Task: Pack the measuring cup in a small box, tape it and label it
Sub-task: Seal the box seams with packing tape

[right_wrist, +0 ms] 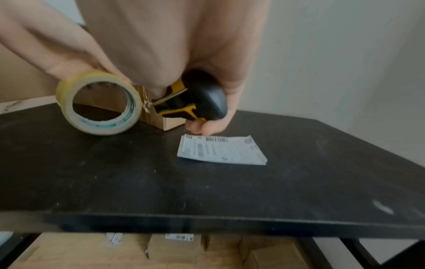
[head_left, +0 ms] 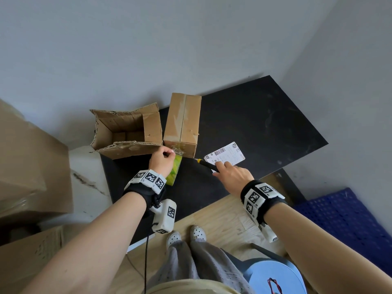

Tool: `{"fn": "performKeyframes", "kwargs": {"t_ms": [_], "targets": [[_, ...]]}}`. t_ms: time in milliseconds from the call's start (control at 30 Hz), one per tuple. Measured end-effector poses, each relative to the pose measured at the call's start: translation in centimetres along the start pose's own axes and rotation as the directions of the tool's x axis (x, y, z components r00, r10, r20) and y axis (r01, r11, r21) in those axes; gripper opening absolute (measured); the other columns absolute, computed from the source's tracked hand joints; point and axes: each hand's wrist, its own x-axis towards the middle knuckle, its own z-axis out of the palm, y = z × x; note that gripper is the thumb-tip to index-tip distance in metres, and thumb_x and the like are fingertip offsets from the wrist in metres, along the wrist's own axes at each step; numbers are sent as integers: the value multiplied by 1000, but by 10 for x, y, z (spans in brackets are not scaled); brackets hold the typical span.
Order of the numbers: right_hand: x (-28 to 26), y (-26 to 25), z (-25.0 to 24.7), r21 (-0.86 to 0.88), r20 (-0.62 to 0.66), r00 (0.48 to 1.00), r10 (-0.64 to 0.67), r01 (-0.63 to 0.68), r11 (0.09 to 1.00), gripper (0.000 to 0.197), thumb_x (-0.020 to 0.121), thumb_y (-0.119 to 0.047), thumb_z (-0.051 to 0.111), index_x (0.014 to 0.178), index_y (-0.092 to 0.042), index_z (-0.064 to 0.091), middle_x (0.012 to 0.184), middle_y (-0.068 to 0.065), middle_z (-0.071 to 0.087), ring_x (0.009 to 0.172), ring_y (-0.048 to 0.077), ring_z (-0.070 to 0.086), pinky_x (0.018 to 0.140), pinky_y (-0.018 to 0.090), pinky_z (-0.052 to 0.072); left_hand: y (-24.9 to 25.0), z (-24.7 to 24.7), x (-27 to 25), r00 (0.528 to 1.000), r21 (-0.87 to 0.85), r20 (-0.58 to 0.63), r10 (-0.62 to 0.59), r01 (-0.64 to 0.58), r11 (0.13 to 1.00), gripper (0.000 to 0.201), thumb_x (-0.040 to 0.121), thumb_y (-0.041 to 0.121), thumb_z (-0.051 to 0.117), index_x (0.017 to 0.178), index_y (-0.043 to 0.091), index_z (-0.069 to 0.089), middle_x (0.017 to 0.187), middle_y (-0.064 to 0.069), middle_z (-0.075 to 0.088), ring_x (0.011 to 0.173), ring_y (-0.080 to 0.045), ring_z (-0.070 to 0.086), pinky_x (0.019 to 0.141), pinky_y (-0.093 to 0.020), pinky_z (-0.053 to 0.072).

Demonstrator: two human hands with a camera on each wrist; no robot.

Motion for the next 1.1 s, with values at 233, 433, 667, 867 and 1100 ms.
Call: {"fn": "performKeyframes", "kwargs": {"t_ms": [233, 433, 667, 867, 1100], "targets": [[6, -2, 42, 45, -44, 995, -85, 87, 995, 44, 100, -31, 35, 141, -15, 33, 118, 10, 52, 105, 29, 53, 82, 37, 42, -1, -8, -2, 999, 1, 17, 30, -30, 1000, 17, 92, 21, 55, 104, 11, 61, 110, -9, 60, 103, -22, 56, 89, -36, 47], [21, -10, 55, 68, -135, 987, -90, 100, 993, 46, 93, -26, 50, 137, -15, 42, 113, 11, 54, 100, 31, 54, 84, 39, 43, -3, -14, -4, 998, 15, 37, 51, -51, 999, 18, 93, 20, 54, 105, 10, 63, 100, -1, 56, 99, -16, 53, 86, -30, 44], [33, 5, 55, 142, -59, 997, -40, 48, 989, 55, 88, -11, 52, 140, -18, 34, 124, 10, 43, 114, 28, 42, 98, 36, 35, -4, -11, -3, 999, 5, 39, 13, -13, 1000, 18, 93, 21, 54, 106, 11, 62, 102, -3, 56, 97, -16, 53, 81, -29, 43], [34, -9, 30, 230, -193, 981, -17, 62, 971, 44, 87, -20, 58, 128, -10, 47, 122, 10, 48, 111, 29, 47, 95, 38, 38, -1, -11, -7, 999, -13, 32, 3, -3, 1000, 20, 93, 20, 55, 108, 9, 63, 104, -4, 58, 100, -18, 55, 84, -29, 45], [72, -41, -26, 196, -488, 855, -179, 307, 931, 43, 93, -18, 53, 133, -7, 47, 144, 10, 43, 136, 28, 37, 108, 41, 32, 0, -8, -9, 1000, -48, 21, -15, 16, 999, 18, 92, 19, 57, 104, 8, 64, 100, -9, 63, 90, -18, 57, 78, -26, 42]]}}
